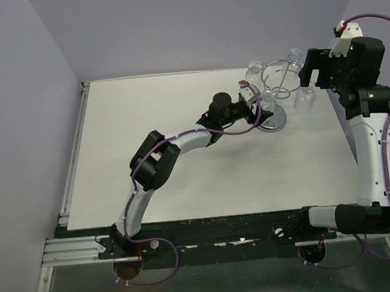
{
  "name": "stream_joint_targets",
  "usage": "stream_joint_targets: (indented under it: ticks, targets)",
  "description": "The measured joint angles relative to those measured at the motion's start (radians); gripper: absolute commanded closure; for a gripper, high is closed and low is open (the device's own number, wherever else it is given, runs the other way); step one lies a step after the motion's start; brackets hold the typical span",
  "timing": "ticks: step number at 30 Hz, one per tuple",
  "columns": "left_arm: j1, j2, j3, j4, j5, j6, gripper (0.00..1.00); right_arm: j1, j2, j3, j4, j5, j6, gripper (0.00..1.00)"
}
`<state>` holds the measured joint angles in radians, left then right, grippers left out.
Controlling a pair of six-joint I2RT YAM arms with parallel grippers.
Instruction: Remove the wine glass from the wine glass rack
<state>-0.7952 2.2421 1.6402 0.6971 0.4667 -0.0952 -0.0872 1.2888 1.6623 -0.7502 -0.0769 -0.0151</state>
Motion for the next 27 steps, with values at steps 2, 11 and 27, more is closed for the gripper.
stream_joint_targets:
  ticks: [2, 11, 27]
  targets:
    - [0.000, -0.007, -0.006, 0.004, -0.006, -0.003, 1.00, 0.000, -0.005, -0.001, 0.000, 0.000, 0.000, 0.00]
    - [-0.006, -0.077, -0.099, 0.006, -0.025, -0.003, 1.00, 0.000, -0.015, -0.005, 0.000, -0.023, 0.000, 0.00]
    - [0.193, -0.492, -0.308, -0.240, 0.061, -0.243, 1.00, 0.098, -0.196, -0.219, 0.153, -0.289, -0.378, 0.13]
